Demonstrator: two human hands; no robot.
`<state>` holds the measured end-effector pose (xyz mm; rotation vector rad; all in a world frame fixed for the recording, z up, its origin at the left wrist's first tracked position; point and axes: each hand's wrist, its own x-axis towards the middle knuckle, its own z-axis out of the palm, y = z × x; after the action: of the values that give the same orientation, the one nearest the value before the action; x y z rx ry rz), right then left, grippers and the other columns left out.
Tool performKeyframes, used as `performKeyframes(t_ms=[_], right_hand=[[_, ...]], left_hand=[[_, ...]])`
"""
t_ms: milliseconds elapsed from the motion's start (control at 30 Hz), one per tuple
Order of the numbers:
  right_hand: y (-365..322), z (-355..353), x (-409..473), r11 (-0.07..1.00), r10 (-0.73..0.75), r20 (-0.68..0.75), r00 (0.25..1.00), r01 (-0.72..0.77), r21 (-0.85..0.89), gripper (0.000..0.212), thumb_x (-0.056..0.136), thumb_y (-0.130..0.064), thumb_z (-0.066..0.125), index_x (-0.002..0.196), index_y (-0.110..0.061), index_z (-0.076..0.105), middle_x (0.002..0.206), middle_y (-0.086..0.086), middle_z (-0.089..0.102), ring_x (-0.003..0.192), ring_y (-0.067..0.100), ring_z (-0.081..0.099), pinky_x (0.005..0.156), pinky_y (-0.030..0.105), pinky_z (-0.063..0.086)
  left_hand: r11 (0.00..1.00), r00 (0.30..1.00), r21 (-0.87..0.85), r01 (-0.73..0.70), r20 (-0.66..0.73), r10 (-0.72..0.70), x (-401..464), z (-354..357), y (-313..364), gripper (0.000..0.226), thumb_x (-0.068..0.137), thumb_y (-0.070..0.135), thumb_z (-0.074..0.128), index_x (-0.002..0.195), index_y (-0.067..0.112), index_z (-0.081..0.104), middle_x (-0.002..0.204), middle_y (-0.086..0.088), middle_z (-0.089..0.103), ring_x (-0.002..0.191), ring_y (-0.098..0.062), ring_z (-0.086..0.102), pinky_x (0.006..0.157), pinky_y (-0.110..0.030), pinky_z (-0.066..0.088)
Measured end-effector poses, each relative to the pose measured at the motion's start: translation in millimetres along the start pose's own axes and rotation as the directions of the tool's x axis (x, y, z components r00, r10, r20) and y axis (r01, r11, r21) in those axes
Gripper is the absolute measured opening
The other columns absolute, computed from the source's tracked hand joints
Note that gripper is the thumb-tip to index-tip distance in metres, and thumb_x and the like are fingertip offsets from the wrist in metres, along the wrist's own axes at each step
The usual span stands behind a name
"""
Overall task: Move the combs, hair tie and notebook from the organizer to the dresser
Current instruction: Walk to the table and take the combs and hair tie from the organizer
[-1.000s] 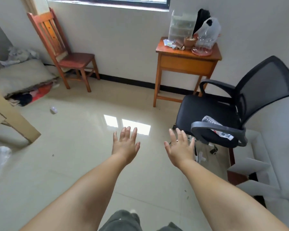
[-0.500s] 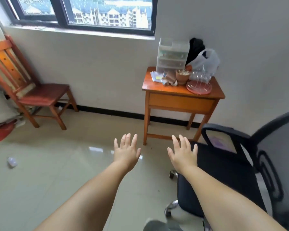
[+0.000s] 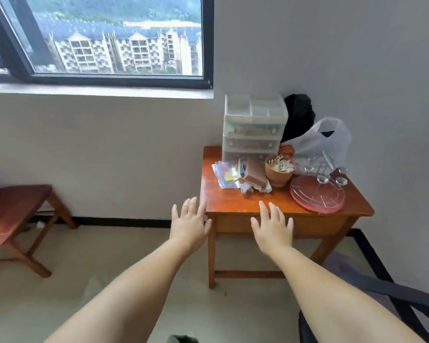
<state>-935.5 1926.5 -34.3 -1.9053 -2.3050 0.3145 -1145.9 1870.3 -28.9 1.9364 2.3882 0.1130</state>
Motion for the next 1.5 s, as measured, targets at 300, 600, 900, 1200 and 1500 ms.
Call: performKeyframes(t_ms=[300, 600, 900, 1200, 1500], right_hand=[[-30.4, -41.4, 194.8, 0.915, 0.157, -0.079, 0.984, -0.115, 0.386, 0.051, 0.096, -0.029, 0.033, 0.145, -0.017, 0.022, 0.151, 0.011, 0.027, 0.135, 0.029, 0.031, 0.102, 0.044, 0.036], [-42.8, -59.8, 347.1, -0.123, 0.35, 0.398, 0.848, -0.379, 0.917, 0.038, 0.091, -0.003, 0.032, 0.126, -0.011, 0.046, 0.103, 0.008, 0.058, 0.08, 0.02, 0.059, 0.079, 0.04, 0.056], [-47.0, -67.4, 322.9, -0.535, 0.304, 0.563, 0.769, -0.351, 0.769, 0.029, 0.089, 0.005, 0.029, 0.08, -0.008, 0.054, 0.078, 0.008, 0.057, 0.072, 0.019, 0.057, 0.063, 0.032, 0.048], [-41.9, -61.8, 243.8, -0.577, 0.292, 0.568, 0.77, -0.332, 0.746, 0.027, 0.09, 0.004, 0.03, 0.08, -0.005, 0.053, 0.077, 0.011, 0.058, 0.07, 0.021, 0.059, 0.053, 0.03, 0.054], [-12.4, -103.7, 231.0, 0.128, 0.093, 0.527, 0.845, -0.535, 0.835, 0.023, 0.096, -0.011, 0.04, 0.099, -0.005, 0.062, 0.09, 0.01, 0.07, 0.074, 0.017, 0.069, 0.057, 0.025, 0.054]], left_hand=[[0.978, 0.979, -0.121, -0.167, -0.14, 0.15, 232.3, -55.5, 19.1, 0.06, 0.094, 0.045, 0.028, 0.147, 0.023, 0.011, 0.156, -0.01, 0.018, 0.143, -0.026, 0.016, 0.116, -0.046, 0.019], [0.94, 0.967, -0.302, -0.159, -0.242, 0.085, 368.8, -80.2, 32.3, 0.034, 0.096, 0.034, 0.034, 0.127, 0.03, 0.045, 0.133, -0.008, 0.045, 0.112, -0.032, 0.05, 0.081, -0.039, 0.045], [0.903, 0.935, -0.31, -0.296, -0.288, 0.208, 388.9, -78.2, 19.0, 0.027, 0.094, 0.038, 0.038, 0.102, 0.023, 0.059, 0.105, -0.005, 0.053, 0.081, -0.03, 0.057, 0.066, -0.029, 0.041], [0.869, 0.937, -0.386, -0.308, -0.282, 0.207, 381.4, -82.6, 22.7, 0.03, 0.096, 0.036, 0.037, 0.106, 0.02, 0.06, 0.112, -0.01, 0.051, 0.087, -0.032, 0.056, 0.069, -0.031, 0.044], [0.945, 0.907, -0.099, -0.311, -0.328, 0.264, 355.2, -94.0, 41.6, 0.04, 0.091, 0.024, 0.044, 0.13, 0.017, 0.043, 0.139, -0.014, 0.038, 0.128, -0.034, 0.035, 0.103, -0.045, 0.032]])
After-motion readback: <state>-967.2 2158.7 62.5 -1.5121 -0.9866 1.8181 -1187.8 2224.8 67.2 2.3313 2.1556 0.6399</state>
